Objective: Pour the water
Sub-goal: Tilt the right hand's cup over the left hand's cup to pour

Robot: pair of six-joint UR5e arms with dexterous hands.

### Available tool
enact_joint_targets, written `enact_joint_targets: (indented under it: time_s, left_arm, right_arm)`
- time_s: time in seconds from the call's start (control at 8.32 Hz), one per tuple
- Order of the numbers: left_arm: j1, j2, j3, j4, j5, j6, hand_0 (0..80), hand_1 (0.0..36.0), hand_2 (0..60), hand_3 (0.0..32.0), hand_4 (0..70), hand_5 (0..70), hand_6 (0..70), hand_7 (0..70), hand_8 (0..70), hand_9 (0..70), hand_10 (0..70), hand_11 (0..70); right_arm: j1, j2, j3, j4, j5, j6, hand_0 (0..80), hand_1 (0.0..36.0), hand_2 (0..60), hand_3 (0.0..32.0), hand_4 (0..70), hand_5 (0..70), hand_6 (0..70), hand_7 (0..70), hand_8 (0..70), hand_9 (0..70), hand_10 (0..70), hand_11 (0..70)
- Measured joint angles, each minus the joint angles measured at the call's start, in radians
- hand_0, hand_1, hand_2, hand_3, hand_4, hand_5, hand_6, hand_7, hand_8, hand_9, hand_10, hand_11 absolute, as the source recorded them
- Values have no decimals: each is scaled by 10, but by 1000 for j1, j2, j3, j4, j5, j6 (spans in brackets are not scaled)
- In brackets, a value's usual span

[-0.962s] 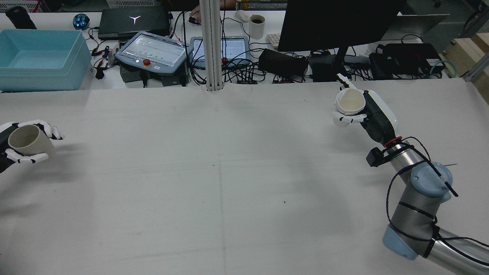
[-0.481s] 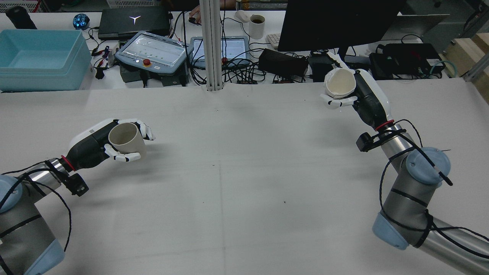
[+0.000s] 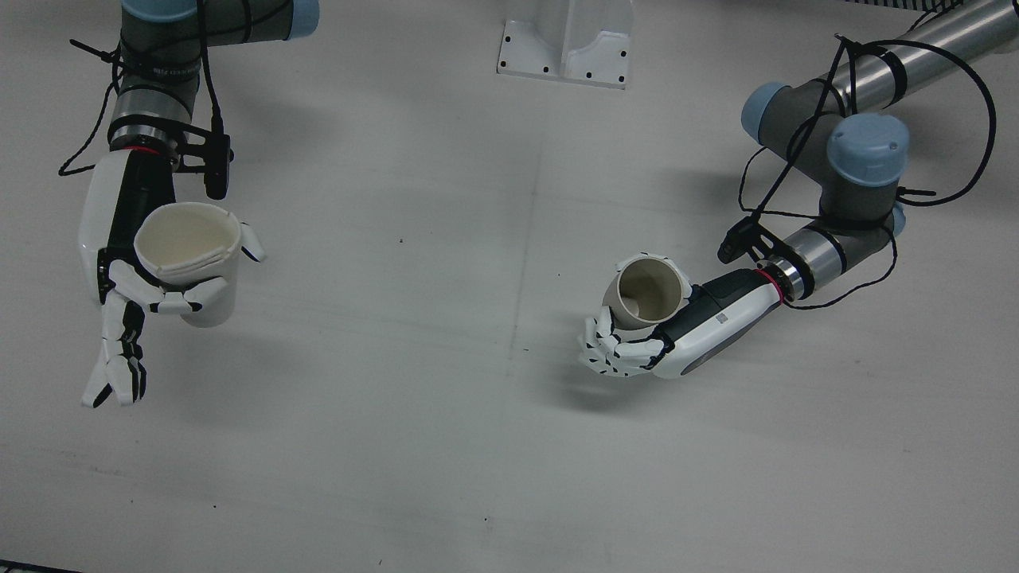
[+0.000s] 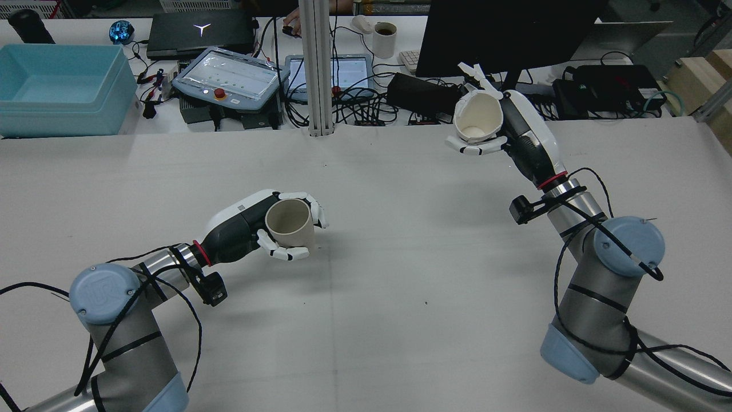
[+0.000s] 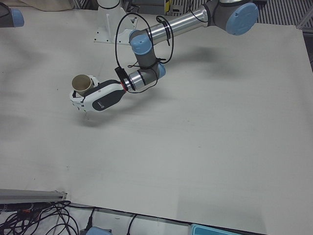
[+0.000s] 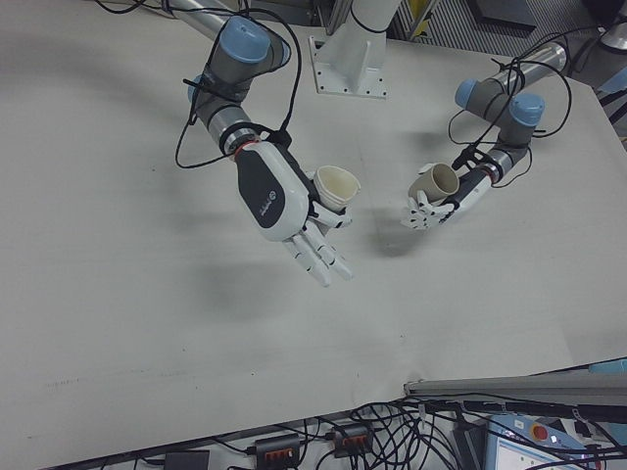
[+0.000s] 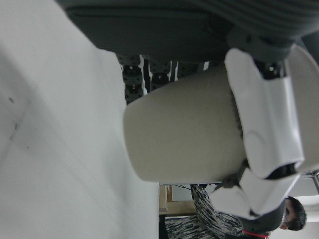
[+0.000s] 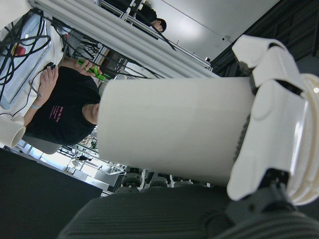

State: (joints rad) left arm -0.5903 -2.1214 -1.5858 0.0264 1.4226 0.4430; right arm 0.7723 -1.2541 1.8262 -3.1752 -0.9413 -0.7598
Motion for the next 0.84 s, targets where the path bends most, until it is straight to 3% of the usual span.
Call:
enact_joint_targets:
  time_s: [0.36, 0.48, 0.72, 0.84]
  left_arm:
    - [96, -84, 5, 32, -9, 61, 545, 360, 600, 0, 457, 700, 375, 419, 272, 373, 175, 275]
    - [104, -89, 5, 33, -12, 65, 545, 360, 600, 0, 456, 700, 374, 416, 272, 373, 175, 275]
    - [108, -87, 9, 32, -15, 69, 540, 360, 600, 0, 439, 700, 368, 407, 272, 372, 178, 279]
    - [107, -86, 13, 26, -15, 68, 543, 360, 600, 0, 441, 700, 367, 406, 270, 370, 177, 278]
  right_arm:
    - [-64, 74, 46, -5, -11, -194, 629, 317, 308, 0, 224, 700, 95, 165, 9, 19, 62, 118]
    - [-77, 85, 110, -38, -49, -297, 639, 321, 300, 0, 218, 700, 98, 170, 9, 20, 52, 104]
    - [-88, 86, 317, -227, -163, -519, 613, 310, 300, 0, 182, 700, 86, 116, 7, 9, 47, 97]
    - [-82, 76, 397, -329, -202, -571, 616, 311, 296, 0, 185, 700, 81, 100, 6, 6, 56, 110]
